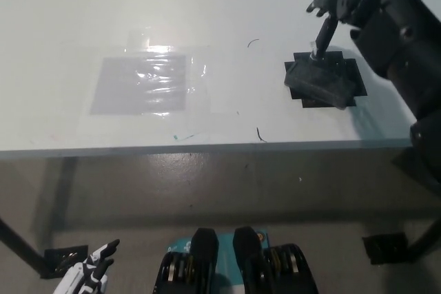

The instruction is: A whiteboard eraser is kept on the black marked spot on the table infront of the robot and the robot uses its right hand to swipe it back and forth on the table twice to clean it

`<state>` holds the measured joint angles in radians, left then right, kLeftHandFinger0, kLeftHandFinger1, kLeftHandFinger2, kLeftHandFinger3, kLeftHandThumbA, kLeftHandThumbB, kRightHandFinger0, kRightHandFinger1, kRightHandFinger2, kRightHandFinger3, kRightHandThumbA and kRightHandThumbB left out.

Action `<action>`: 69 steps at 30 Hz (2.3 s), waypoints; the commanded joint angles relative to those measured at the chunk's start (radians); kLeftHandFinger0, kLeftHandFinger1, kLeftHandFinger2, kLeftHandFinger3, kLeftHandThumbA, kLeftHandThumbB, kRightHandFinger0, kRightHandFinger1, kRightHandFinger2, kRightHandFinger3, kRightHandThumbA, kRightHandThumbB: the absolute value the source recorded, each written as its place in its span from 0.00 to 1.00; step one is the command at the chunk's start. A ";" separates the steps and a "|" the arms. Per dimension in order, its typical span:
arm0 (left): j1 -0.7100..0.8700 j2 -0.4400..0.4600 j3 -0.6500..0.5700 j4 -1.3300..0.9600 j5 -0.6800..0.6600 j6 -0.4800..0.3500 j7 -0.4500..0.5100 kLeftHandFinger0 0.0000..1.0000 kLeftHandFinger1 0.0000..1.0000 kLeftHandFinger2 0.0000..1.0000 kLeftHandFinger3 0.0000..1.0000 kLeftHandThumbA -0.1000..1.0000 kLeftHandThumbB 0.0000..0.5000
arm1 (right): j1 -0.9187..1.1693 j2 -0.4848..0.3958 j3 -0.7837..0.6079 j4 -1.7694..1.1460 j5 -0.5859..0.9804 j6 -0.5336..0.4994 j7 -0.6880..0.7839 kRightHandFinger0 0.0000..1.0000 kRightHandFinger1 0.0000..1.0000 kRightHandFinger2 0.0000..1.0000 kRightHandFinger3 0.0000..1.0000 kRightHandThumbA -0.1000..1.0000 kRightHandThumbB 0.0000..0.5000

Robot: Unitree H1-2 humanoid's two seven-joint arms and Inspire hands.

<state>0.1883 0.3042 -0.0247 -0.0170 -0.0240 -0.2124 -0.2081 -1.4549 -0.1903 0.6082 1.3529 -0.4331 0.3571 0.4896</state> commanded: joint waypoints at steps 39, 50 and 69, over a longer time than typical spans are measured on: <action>-0.001 0.036 -0.009 -0.036 0.013 -0.058 -0.051 1.00 1.00 1.00 1.00 0.89 0.86 | 0.087 0.019 -0.031 0.070 -0.061 -0.034 0.010 1.00 1.00 1.00 1.00 1.00 0.60; -0.010 0.041 -0.011 -0.042 0.013 -0.061 -0.064 1.00 1.00 1.00 1.00 0.86 0.88 | 0.125 0.015 -0.107 0.005 -0.059 -0.117 -0.525 0.02 0.08 0.28 1.00 0.00 0.31; -0.034 0.053 -0.011 -0.055 0.026 -0.021 -0.073 1.00 1.00 1.00 1.00 0.78 1.00 | 0.108 0.005 -0.098 0.028 -0.071 -0.121 -0.556 0.00 0.00 0.13 1.00 0.00 0.35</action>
<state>0.1629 0.3259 -0.0339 -0.0385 -0.0082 -0.2345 -0.2632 -1.2742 -0.1715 0.5189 1.4095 -0.4894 0.2774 0.0266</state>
